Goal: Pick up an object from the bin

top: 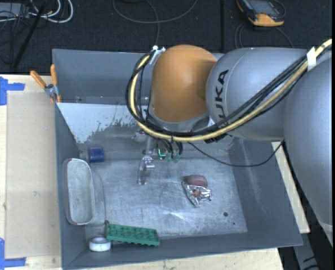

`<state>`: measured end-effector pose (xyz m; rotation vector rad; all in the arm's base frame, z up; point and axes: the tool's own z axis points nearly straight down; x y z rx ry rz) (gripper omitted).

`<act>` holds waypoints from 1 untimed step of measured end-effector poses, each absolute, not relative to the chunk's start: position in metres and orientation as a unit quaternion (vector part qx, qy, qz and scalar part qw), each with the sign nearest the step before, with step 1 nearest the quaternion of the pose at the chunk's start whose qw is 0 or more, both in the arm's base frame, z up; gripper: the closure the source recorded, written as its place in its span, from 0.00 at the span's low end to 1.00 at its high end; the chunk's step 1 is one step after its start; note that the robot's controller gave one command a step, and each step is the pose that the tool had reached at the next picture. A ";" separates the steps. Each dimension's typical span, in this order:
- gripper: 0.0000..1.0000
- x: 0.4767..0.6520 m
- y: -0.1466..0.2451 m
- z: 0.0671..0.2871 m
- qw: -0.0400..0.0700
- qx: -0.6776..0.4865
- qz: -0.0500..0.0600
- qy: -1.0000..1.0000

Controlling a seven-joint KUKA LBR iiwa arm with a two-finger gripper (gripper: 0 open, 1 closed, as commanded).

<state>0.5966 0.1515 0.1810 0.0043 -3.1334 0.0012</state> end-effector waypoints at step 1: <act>0.00 0.600 0.064 0.093 0.004 0.067 0.002 -0.998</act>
Offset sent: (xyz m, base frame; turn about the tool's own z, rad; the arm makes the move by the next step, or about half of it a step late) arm 0.0047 -0.0827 -0.0829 -0.1355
